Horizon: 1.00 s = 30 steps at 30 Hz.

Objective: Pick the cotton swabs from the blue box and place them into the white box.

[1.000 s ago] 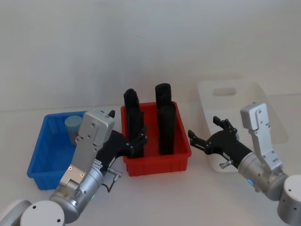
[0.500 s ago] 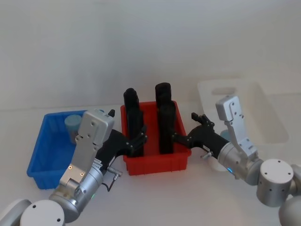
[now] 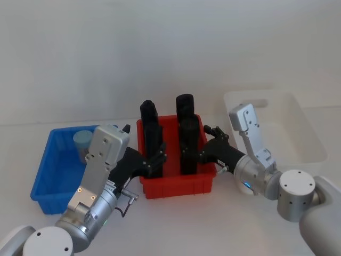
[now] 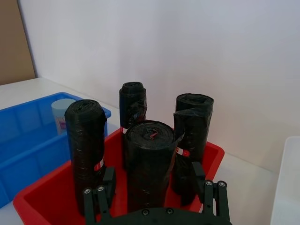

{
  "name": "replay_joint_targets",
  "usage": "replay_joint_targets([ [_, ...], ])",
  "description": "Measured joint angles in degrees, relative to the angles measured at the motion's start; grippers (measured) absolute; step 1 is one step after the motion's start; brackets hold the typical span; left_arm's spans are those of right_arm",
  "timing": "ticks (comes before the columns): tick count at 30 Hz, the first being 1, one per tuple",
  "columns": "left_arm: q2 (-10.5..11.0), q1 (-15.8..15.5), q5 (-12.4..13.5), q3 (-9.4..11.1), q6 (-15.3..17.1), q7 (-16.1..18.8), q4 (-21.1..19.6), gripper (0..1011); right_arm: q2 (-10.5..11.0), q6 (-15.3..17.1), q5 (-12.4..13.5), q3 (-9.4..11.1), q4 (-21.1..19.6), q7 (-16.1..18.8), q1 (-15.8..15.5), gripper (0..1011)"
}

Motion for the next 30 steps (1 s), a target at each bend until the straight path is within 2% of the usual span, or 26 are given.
replay_joint_targets([
  [9, 0.0, 0.0, 0.0, 0.0, 0.0, 0.0, 0.0, 1004, -1.95, -3.02, -0.37, -0.4, 8.81, 1.0, 5.04, 1000],
  [13, 0.0, 0.0, 0.0, 0.0, 0.0, 0.0, 0.0, 1004, -2.69, -4.5, -0.41, -0.46, 12.37, 1.41, 6.99, 931],
  [16, 0.0, 0.0, 0.0, 0.0, 0.0, 0.0, 0.0, 1004, -3.34, -5.68, -0.36, -0.4, 15.73, 1.92, 8.79, 838],
  [17, 0.0, 0.0, 0.0, 0.0, 0.0, 0.0, -0.01, 1004, -3.46, -5.98, -0.33, -0.38, 16.35, 2.09, 9.1, 838],
  [18, 0.0, 0.0, 0.0, 0.0, 0.0, 0.0, 0.0, 1004, -3.57, -6.24, -0.3, -0.36, 16.95, 2.24, 9.4, 785],
  [19, 0.0, 0.0, 0.0, 0.0, 0.0, 0.0, 0.0, 1004, -3.68, -6.47, -0.26, -0.34, 17.54, 2.36, 9.72, 785],
  [22, 0.0, 0.0, 0.0, 0.0, 0.0, 0.0, 0.0, 1004, -4.25, -7.63, -0.01, -0.18, 20.47, 3.02, 11.3, 677],
  [23, 0.0, 0.0, 0.0, 0.0, 0.0, 0.0, 0.0, 1004, -4.32, -7.86, 0.03, -0.16, 20.78, 3.12, 11.46, 677],
  [25, 0.0, 0.0, 0.0, 0.0, 0.0, 0.0, 0.0, 1004, -4.58, -8.5, 0.1, -0.08, 22.23, 3.39, 12.22, 547],
  [30, 0.0, 0.0, 0.0, 0.0, 0.0, 0.0, -0.01, 1004, -4.94, -9.75, 0.28, 0.2, 24.29, 3.75, 13.31, 488],
])
